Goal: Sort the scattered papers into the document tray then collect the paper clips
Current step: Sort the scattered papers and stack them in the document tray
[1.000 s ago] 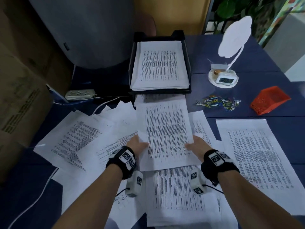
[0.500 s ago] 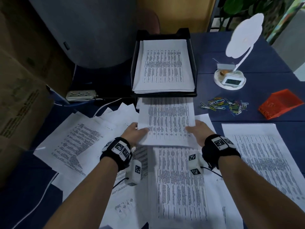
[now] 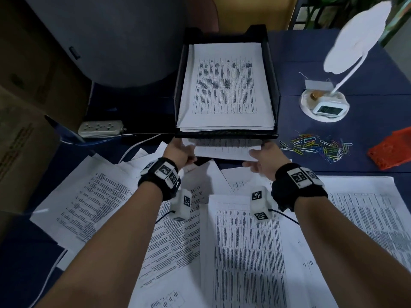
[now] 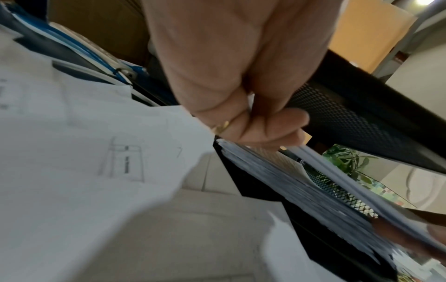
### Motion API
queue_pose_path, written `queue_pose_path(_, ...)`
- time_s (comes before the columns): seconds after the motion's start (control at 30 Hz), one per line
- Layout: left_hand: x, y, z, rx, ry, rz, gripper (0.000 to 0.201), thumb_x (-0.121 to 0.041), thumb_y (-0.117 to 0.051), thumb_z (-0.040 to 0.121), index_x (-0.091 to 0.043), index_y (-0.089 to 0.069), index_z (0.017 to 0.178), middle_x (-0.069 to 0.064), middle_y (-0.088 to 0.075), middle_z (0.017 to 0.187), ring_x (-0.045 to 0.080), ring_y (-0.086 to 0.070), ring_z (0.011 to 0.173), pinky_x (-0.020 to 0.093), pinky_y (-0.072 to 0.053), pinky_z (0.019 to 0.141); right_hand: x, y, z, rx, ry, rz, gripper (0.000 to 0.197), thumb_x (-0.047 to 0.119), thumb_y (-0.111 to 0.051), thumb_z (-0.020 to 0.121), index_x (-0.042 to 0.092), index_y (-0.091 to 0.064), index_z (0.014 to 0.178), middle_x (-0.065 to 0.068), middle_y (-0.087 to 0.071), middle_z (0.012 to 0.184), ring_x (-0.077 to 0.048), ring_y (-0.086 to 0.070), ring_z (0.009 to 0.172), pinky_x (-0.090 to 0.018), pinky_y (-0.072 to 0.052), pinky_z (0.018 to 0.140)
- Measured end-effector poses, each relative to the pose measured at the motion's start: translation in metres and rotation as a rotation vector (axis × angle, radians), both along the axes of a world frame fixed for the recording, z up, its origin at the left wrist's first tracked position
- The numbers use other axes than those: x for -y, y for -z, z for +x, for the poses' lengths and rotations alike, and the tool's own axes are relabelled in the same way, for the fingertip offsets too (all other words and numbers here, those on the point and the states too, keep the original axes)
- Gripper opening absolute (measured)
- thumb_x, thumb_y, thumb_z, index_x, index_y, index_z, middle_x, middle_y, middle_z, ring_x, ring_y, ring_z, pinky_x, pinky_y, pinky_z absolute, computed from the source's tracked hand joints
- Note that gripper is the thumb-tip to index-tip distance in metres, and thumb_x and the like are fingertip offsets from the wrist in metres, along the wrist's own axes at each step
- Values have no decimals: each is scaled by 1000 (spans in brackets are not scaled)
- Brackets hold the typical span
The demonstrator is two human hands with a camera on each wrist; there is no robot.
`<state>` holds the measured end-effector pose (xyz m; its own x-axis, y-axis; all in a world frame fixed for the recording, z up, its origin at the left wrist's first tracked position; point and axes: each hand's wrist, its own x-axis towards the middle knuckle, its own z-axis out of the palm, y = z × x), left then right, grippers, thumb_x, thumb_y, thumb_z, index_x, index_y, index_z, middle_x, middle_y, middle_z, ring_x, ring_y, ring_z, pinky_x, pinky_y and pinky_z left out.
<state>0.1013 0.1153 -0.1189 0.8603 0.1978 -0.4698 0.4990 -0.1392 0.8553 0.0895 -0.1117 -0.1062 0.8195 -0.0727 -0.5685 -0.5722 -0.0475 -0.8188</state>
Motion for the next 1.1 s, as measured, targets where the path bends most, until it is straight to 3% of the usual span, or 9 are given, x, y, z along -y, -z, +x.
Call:
queue_pose_path(0.1, 4, 5, 19, 31, -110, -40, 12, 7, -50, 92, -3, -46, 98, 10, -49, 67, 13, -53, 38, 15, -41, 33, -4, 3, 17, 30, 190, -19, 10, -8, -47, 91, -1, -54, 94, -18, -59, 93, -14, -62, 45, -19, -43, 38)
queue_pose_path(0.2, 9, 8, 25, 65, -177, 19, 17, 11, -51, 88, -4, -51, 97, 9, -52, 71, 12, -54, 35, 18, -44, 33, 0, 14, 30, -11, 190, -87, 24, 8, -41, 98, 15, -52, 78, 0, -52, 74, -13, -54, 68, -18, -39, 65)
queue_pose_path(0.3, 6, 19, 25, 118, -172, 201, 22, 1, -61, 85, -1, -55, 106, 9, -61, 79, 7, -60, 42, 18, -49, 39, -2, 19, 34, 51, 201, -64, 39, -1, -42, 92, 17, -32, 59, 9, -41, 44, -8, -44, 43, -17, -36, 49)
queue_pose_path(0.37, 2, 23, 22, 164, -119, 315, 40, -10, -70, 79, -5, -57, 116, 12, -65, 100, 17, -67, 70, 26, -57, 58, 0, 29, 35, 73, 136, -370, 28, 10, -45, 91, 14, -36, 64, 2, -45, 53, -15, -47, 53, -20, -34, 48)
queue_pose_path(0.47, -2, 24, 18, 174, 45, 603, 46, -26, -75, 77, -10, -61, 118, 3, -57, 118, 17, -58, 98, 19, -41, 82, 4, 32, 28, 136, 130, -698, 8, 17, -59, 85, 11, -60, 80, -4, -53, 74, -18, -48, 72, -23, -37, 61)
queue_pose_path(0.6, -3, 26, 12, 116, 196, 656, 51, -33, -75, 78, -11, -59, 121, -13, -49, 109, 6, -47, 93, 2, -26, 71, 6, 33, 22, 200, 15, -709, 14, 19, -63, 84, 10, -64, 74, -7, -59, 73, -23, -55, 72, -26, -38, 63)
queue_pose_path(0.77, -10, 22, 7, 148, 257, 792, 24, -28, -69, 84, -11, -69, 101, 10, -56, 113, 29, -58, 102, 27, -44, 82, 10, 29, 11, 223, -110, -730, 17, 17, -63, 85, 6, -72, 94, -6, -66, 83, -17, -56, 80, -17, -35, 65)
queue_pose_path(0.9, -10, 13, -9, 195, 284, 786, 25, -27, -69, 84, -11, -69, 102, 12, -56, 114, 28, -57, 103, 27, -42, 82, 17, 20, -2, 255, -76, -720, 25, 14, -60, 87, 5, -70, 109, -11, -68, 112, -28, -61, 104, -19, -39, 79)
queue_pose_path(1.1, 6, 6, -63, 121, 394, 760, 17, -16, -56, 89, -12, -69, 100, 13, -61, 108, 32, -59, 99, 34, -50, 84, 36, 18, -54, 153, -105, -653, 26, 16, -64, 87, 9, -69, 112, -9, -66, 119, -26, -59, 110, -21, -42, 85)
